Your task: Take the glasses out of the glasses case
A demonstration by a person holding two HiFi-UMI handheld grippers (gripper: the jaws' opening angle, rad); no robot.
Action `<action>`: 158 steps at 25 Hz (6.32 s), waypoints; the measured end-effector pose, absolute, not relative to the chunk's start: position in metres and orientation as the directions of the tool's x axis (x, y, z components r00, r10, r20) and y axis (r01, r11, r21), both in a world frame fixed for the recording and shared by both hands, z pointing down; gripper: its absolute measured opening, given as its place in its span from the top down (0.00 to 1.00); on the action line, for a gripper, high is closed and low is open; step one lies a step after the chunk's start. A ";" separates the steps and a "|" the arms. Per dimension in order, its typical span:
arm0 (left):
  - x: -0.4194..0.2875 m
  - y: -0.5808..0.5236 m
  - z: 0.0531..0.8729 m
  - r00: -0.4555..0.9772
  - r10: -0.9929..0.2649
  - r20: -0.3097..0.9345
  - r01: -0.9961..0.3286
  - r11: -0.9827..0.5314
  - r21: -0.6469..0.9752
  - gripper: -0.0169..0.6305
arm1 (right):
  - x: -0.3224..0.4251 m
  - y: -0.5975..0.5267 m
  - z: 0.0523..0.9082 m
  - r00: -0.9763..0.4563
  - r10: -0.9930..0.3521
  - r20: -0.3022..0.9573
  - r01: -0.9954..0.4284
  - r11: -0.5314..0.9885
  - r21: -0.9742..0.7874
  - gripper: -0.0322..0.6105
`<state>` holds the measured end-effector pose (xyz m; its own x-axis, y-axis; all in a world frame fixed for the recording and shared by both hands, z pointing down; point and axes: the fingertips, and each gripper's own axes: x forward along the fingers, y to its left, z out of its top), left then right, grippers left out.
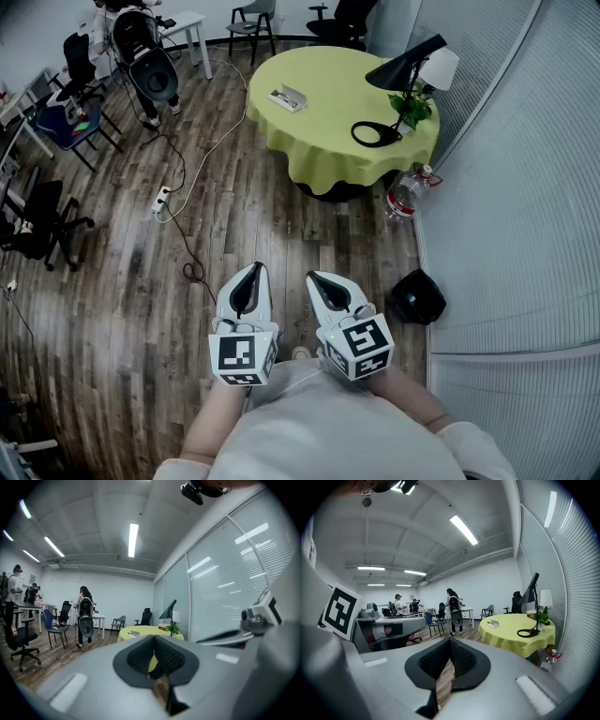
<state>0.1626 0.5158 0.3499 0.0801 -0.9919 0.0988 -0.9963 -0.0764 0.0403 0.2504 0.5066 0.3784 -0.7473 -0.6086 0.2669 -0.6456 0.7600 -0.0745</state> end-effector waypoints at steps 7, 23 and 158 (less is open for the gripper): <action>0.155 0.505 0.356 0.083 -0.989 0.126 -0.995 -0.075 0.066 0.96 | 0.243 0.500 0.378 -0.747 -0.605 0.275 -0.644 0.762 -0.071 0.95; 0.110 0.451 0.394 0.121 -0.967 0.225 -0.988 -0.096 0.120 0.96 | 0.209 0.437 0.428 -0.675 -0.615 0.408 -0.729 0.639 -0.243 0.95; 0.016 -0.410 0.648 0.483 0.160 0.861 0.420 -0.905 -0.067 0.94 | 0.023 -0.311 0.590 0.093 -0.668 0.738 -0.874 -0.410 -0.261 0.95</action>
<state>0.0157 -0.4104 0.6481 0.4831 0.1601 0.8608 0.4201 -0.9050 -0.0675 0.0234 -0.3107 0.5904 0.0933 -0.6685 0.7378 -0.8740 -0.4100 -0.2610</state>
